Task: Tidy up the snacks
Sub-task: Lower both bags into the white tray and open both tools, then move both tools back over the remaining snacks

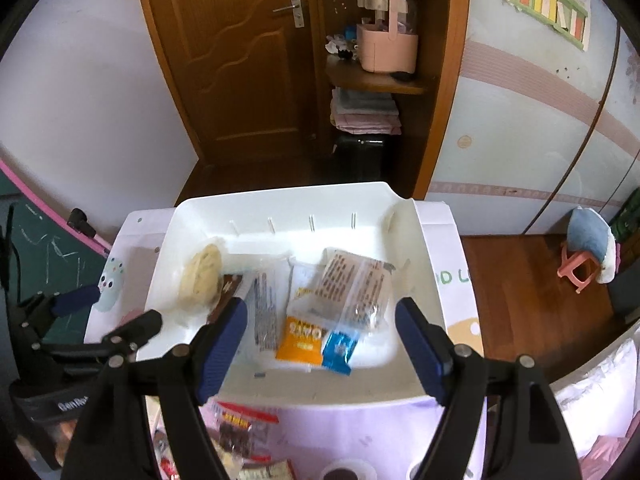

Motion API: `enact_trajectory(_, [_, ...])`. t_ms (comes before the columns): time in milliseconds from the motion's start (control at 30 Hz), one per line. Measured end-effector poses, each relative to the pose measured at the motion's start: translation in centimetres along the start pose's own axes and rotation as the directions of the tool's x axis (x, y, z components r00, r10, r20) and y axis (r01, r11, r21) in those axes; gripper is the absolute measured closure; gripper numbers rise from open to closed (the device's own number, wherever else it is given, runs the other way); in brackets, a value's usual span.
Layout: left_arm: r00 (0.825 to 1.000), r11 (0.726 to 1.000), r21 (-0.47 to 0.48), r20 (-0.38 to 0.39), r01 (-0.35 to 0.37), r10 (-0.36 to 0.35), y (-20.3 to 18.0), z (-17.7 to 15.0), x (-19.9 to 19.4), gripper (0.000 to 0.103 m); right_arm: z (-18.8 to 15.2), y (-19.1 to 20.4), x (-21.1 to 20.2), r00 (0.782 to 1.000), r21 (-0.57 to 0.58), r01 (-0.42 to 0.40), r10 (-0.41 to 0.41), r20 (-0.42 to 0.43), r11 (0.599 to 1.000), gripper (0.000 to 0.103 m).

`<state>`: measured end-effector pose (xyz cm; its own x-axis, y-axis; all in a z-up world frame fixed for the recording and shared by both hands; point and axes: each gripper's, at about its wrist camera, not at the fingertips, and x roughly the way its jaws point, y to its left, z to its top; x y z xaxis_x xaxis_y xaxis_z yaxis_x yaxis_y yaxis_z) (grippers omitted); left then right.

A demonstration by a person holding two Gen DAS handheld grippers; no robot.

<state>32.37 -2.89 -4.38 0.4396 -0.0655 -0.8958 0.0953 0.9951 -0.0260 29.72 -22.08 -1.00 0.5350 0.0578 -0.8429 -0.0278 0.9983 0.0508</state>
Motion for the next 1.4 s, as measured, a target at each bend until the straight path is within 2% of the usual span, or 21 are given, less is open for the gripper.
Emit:
enact_trajectory(267, [0.997, 1.000, 0.008, 0.072, 0.003, -0.004, 1.0, -2.0, -6.9, 0.012, -1.9, 0.9, -6.4, 0.998, -0.020, 0.004, -0.003, 0.056, 1.000, 0.026])
enact_trajectory(533, [0.987, 0.998, 0.062, 0.160, 0.010, -0.020, 0.9, -5.5, -14.6, 0.012, -5.0, 2.1, -13.4, 0.993, -0.057, 0.002, 0.005, 0.120, 0.998, 0.026])
enact_trajectory(833, [0.973, 0.988, 0.153, 0.224, 0.013, -0.047, 0.7, -11.2, -20.1, 0.011, -9.7, 3.8, -16.7, 0.992, -0.107, -0.034, 0.047, 0.115, 0.994, 0.026])
enact_trajectory(1067, [0.977, 0.979, 0.200, 0.205, 0.023, -0.065, 1.5, -15.7, -20.0, 0.011, -14.3, 5.6, -16.0, 0.995, -0.170, -0.052, 0.066, 0.079, 0.984, 0.026])
enact_trajectory(1267, [0.988, 0.976, 0.215, 0.140, 0.031, -0.062, 2.9, -18.5, -15.9, 0.011, -17.7, 6.5, -12.5, 0.997, -0.201, -0.074, 0.074, -0.007, 0.977, 0.026])
enact_trajectory(1400, [0.995, 0.983, 0.177, 0.065, 0.057, -0.070, 4.4, -19.9, -11.9, 0.011, -20.0, 7.0, -9.3, 0.997, -0.221, -0.051, 0.036, -0.070, 0.974, 0.026])
